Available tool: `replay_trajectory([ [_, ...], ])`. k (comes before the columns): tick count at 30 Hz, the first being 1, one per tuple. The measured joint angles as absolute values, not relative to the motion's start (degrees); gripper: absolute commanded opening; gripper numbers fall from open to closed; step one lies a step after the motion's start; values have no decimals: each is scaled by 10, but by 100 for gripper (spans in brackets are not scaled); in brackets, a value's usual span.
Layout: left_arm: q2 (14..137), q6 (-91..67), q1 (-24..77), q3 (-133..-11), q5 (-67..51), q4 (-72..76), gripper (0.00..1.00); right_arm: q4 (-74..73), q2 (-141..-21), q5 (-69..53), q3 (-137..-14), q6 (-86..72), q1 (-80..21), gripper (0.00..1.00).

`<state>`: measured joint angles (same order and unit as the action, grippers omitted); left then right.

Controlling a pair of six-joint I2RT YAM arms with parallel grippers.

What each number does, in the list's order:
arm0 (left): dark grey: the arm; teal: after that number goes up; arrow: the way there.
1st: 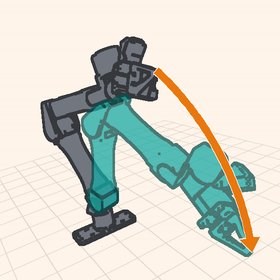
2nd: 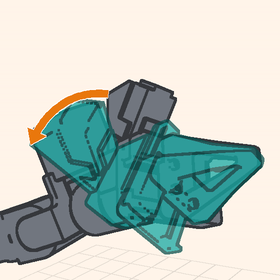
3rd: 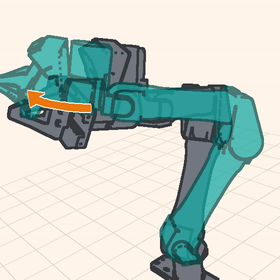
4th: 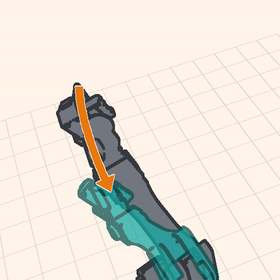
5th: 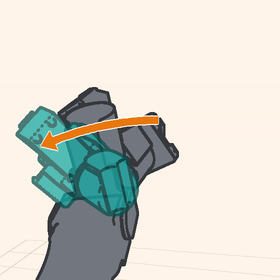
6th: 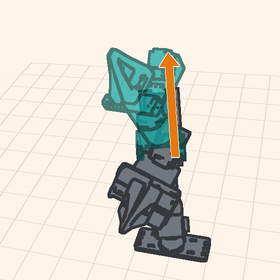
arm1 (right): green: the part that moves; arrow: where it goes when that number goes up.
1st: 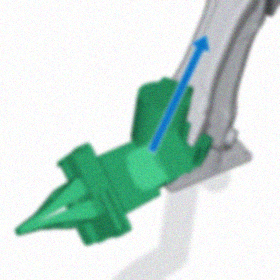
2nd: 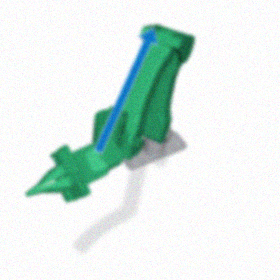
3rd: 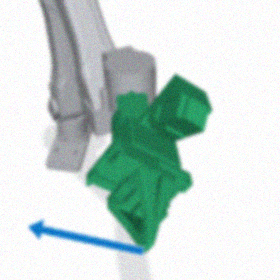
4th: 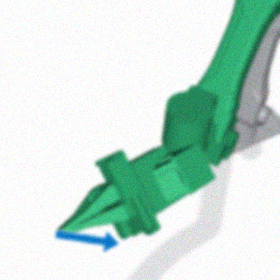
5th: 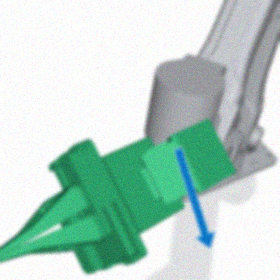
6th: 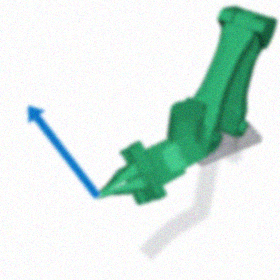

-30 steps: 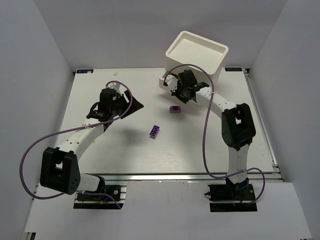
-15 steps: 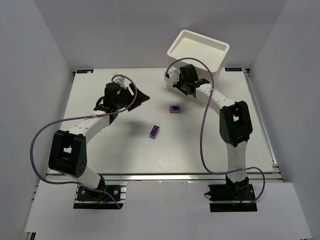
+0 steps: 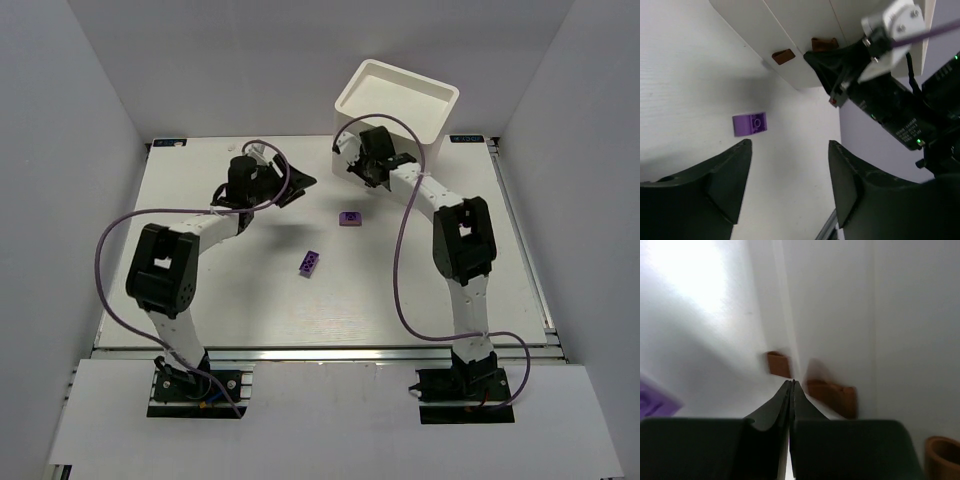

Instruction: Sort the legos into containers by color

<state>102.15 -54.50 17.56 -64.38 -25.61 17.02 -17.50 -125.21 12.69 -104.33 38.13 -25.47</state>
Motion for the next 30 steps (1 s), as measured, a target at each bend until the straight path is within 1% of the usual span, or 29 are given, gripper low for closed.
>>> replay_trajectory([
  [1,1041,-557,178,-652,-259,187,66,-189,-1250,97,-1047,383,-250,0],
  [2,1060,-568,180,-660,-262,197,61,-207,-1245,53,-1049,385,-243,0],
  [3,1080,-578,183,-674,-263,208,58,-230,-1234,3,-1048,389,-236,16],
  [4,1105,-587,186,-693,-265,219,55,-251,-1220,-44,-1045,388,-228,31],
  [5,1123,-593,189,-708,-267,225,53,-267,-1195,-95,-1037,385,-221,51],
  [6,1146,-599,193,-731,-268,230,52,-276,-1164,-137,-1024,378,-215,83],
  [7,1168,-604,198,-754,-270,236,52,-284,-1135,-166,-1018,368,-209,89],
  [9,1205,-611,208,-797,-272,244,52,-285,-1074,-213,-1024,354,-199,89],
  [11,1237,-616,220,-837,-273,249,53,-286,-1036,-241,-1063,340,-193,89],
  [14,1277,-620,238,-886,-275,253,57,-279,-1019,-255,-1139,322,-185,89],
  [17,1313,-620,253,-931,-275,252,61,-274,-1017,-244,-1166,312,-177,89],
  [20,1345,-622,265,-962,-272,248,63,-279,-1043,-224,-1176,308,-162,89],
  [24,1377,-623,276,-994,-268,241,63,-306,-1115,-222,-1205,306,-137,89],
  [28,1386,-623,279,-999,-262,230,64,-332,-1176,-222,-1211,309,-117,89],
  [30,1386,-622,279,-1001,-260,231,64,-317,-1187,-222,-1220,316,-112,86],
])
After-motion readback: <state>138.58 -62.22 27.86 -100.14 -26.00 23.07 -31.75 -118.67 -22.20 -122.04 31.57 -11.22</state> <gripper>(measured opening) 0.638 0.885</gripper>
